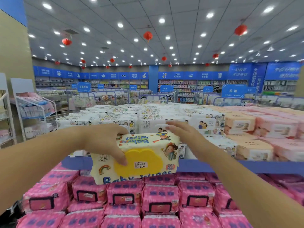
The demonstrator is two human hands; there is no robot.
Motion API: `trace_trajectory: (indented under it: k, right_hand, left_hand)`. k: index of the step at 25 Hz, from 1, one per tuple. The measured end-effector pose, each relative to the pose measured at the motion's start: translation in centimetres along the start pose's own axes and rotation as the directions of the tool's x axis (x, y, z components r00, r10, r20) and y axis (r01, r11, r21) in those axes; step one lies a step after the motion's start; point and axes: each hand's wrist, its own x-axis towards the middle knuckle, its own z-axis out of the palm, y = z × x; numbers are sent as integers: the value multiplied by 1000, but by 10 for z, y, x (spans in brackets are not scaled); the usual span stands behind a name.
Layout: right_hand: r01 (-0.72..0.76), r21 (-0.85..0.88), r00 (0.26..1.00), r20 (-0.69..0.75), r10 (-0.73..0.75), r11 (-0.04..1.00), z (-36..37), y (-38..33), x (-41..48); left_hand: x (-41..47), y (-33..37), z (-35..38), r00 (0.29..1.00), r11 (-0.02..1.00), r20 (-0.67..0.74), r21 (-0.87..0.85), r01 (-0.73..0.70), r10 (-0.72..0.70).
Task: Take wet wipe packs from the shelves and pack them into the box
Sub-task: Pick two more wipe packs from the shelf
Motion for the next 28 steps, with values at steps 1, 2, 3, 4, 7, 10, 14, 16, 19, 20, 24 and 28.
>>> trace_trajectory:
  k: [1, 2, 3, 4, 7, 10, 14, 16, 19, 20, 24, 28]
  right_hand:
    - [-64, 191, 998, 18, 62, 979, 3, 3, -19]
    - [-123, 352, 992, 41, 116, 928, 3, -2, -44]
    - [-142, 446, 990, 45, 136, 883, 0, -3, -67]
    - [-130, 476, 991, 27, 133, 870, -3, -6, -90]
    - [-56, 448, 970, -187, 155, 892, -15, -17, -144]
    - [31, 470, 905, -387, 175, 882, -28, -30, -186]
    - [95, 467, 793, -570, 217, 879, -54, -33, -247]
    - [101, 460, 772, -596, 222, 882, -66, -25, -275]
    - [115, 478, 753, -614, 238, 871, -77, 0, -307]
    - [114, 486, 766, -598, 235, 867, -78, 9, -312]
    - [37, 524, 874, -429, 227, 851, -65, 42, -298]
    - [-65, 591, 949, -212, 232, 804, -23, 61, -259]
  left_hand:
    - [2, 10, 0, 999, 999, 18, -26, -33, 33]
    - [3, 23, 1, 997, 996, 40, -62, -69, 72]
    - [3, 35, 2, 992, 989, 66, -110, -103, 111]
    - [3, 47, 4, 985, 980, 93, -151, -131, 146]
    - [1, 86, 9, 952, 951, 168, -220, -217, 256]
    - [0, 124, 13, 914, 916, 170, -232, -327, 370]
    - [-3, 150, 45, 939, 883, -70, -325, -340, 336]
    - [-8, 162, 83, 953, 772, -68, -569, -281, 297]
    - [-19, 186, 136, 963, 674, 39, -721, -159, 268]
    - [-18, 187, 151, 967, 670, 45, -729, -139, 250]
    - [-43, 158, 184, 992, 611, -11, -787, -84, 122]
    - [-93, 116, 199, 987, 574, -95, -819, -5, -128]
